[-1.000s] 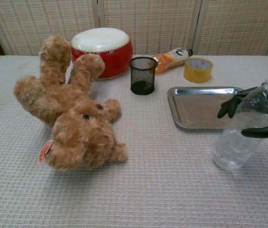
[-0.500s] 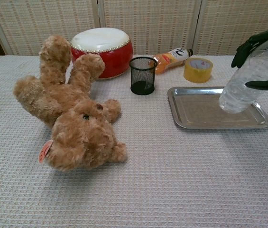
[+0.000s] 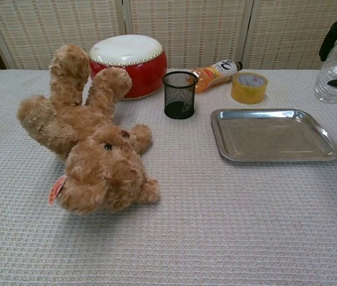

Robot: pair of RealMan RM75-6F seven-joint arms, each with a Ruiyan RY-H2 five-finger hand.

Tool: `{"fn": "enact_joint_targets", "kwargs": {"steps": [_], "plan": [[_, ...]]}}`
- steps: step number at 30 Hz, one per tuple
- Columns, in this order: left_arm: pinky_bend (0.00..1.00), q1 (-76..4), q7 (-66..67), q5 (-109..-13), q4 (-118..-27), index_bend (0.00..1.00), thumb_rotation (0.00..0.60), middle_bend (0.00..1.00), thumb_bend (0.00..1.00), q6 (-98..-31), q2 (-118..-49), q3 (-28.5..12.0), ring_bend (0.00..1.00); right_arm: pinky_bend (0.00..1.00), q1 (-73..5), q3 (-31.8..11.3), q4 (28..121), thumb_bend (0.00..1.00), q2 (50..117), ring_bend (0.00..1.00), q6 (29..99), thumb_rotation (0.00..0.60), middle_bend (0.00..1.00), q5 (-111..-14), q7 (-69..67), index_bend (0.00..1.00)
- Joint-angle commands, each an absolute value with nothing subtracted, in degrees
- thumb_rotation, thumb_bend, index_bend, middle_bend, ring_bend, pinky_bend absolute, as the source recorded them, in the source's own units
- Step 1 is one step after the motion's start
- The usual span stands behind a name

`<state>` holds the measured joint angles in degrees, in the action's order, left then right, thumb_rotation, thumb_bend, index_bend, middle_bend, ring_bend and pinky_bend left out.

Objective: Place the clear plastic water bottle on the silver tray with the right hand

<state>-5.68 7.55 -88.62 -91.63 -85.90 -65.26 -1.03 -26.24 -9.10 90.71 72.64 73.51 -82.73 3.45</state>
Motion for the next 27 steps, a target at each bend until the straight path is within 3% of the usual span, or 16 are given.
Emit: {"fn": "enact_joint_targets", "kwargs": {"steps": [1, 4, 6, 12, 19, 23, 27], "plan": [[0.30, -5.5, 7.3, -88.8, -91.4, 0.02, 0.600, 0.02, 0.42, -86.4, -65.2, -1.1, 0.12, 0.20, -29.1, -7.2, 95.9, 0.01, 63.9, 0.14, 63.8, 0.600, 0.37, -91.2, -57.2, 0.60], [0.30, -5.5, 7.0, -88.5, -91.4, 0.02, 0.600, 0.02, 0.41, -86.3, -65.3, -1.2, 0.12, 0.22, -30.4, -6.2, 93.7, 0.01, 62.2, 0.14, 63.5, 0.600, 0.37, -94.3, -67.6, 0.60], [0.30, -5.5, 7.0, -88.4, -91.5, 0.02, 0.600, 0.02, 0.41, -86.1, -65.2, -1.2, 0.12, 0.23, -30.7, -6.1, 91.9, 0.01, 62.0, 0.14, 63.5, 0.600, 0.37, -94.4, -65.6, 0.60], [0.30, -5.5, 7.1, -88.5, -91.7, 0.02, 0.600, 0.02, 0.42, -86.0, -65.1, -1.1, 0.12, 0.23, -27.6, -9.2, 89.1, 0.01, 66.4, 0.14, 67.5, 0.600, 0.37, -84.5, -31.5, 0.60], [0.30, -5.5, 6.6, -88.8, -91.7, 0.03, 0.600, 0.02, 0.42, -85.9, -64.9, -0.9, 0.12, 0.23, -25.3, -12.5, 86.3, 0.03, 73.9, 0.14, 78.7, 0.600, 0.37, -76.8, 5.6, 0.60], [0.30, -5.4, 6.6, -88.7, -91.7, 0.03, 0.600, 0.02, 0.42, -86.1, -64.9, -1.0, 0.12, 0.23, -25.0, -12.6, 87.6, 0.03, 75.3, 0.14, 79.8, 0.600, 0.37, -76.9, 8.4, 0.60], [0.30, -5.4, 6.6, -88.6, -91.8, 0.03, 0.600, 0.02, 0.42, -86.3, -64.9, -1.1, 0.12, 0.23, -25.2, -11.0, 92.9, 0.03, 72.3, 0.14, 74.6, 0.600, 0.38, -78.7, -3.3, 0.60]]}}
